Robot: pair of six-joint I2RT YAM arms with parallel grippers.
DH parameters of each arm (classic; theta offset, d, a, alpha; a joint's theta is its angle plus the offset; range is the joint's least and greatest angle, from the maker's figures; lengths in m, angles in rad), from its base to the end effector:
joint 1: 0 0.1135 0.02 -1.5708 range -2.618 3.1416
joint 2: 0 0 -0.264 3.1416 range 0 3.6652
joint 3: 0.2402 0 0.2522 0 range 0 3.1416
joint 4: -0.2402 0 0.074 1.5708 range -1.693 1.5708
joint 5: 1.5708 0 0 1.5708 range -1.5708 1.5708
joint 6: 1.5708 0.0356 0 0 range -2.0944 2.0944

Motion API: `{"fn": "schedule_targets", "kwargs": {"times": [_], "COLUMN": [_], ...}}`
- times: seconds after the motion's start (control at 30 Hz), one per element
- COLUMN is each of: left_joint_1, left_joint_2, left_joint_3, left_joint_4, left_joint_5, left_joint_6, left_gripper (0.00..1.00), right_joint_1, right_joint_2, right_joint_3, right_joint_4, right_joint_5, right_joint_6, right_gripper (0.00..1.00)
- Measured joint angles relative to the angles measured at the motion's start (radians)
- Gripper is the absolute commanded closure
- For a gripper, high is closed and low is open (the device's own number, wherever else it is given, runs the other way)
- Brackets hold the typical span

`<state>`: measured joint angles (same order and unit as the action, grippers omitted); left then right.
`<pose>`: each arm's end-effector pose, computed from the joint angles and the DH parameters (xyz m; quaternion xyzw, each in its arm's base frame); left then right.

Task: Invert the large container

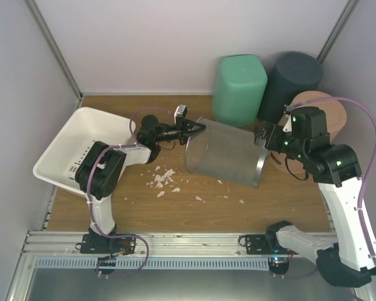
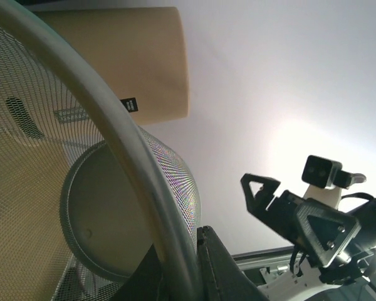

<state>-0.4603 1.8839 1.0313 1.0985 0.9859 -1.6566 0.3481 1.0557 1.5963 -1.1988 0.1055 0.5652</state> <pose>0.3439 -0.2036 0.2425 0.0032 0.6579 -0.7481 0.0868 0.1476 0.0496 0.4538 0.1202 0.8886 0.1515 0.4158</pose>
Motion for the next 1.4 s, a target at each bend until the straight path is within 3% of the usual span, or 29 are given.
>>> {"fn": "schedule_targets", "kwargs": {"times": [0.23, 0.47, 1.07, 1.4], "left_joint_1": [-0.046, -0.066, -0.055, -0.053], "left_joint_2": [0.085, 0.121, 0.141, 0.149], "left_joint_3": [0.048, 0.065, 0.085, 0.061], "left_joint_4": [0.096, 0.088, 0.083, 0.152], "left_joint_5": [-0.006, 0.005, -0.003, -0.038], "left_joint_6": [-0.053, -0.013, 0.04, -0.024], "left_gripper": [1.0, 1.0, 1.0, 1.0], "right_joint_1": [0.0, -0.001, -0.002, -0.002], "right_joint_2": [-0.032, -0.05, -0.098, -0.051], "right_joint_3": [-0.151, -0.278, -0.272, -0.345], "right_joint_4": [-0.017, 0.012, -0.098, -0.038], "right_joint_5": [-0.063, -0.112, -0.081, -0.096], "right_joint_6": [0.051, 0.079, 0.16, 0.154], "right_gripper": [0.0, 0.0, 0.0, 0.0]}}
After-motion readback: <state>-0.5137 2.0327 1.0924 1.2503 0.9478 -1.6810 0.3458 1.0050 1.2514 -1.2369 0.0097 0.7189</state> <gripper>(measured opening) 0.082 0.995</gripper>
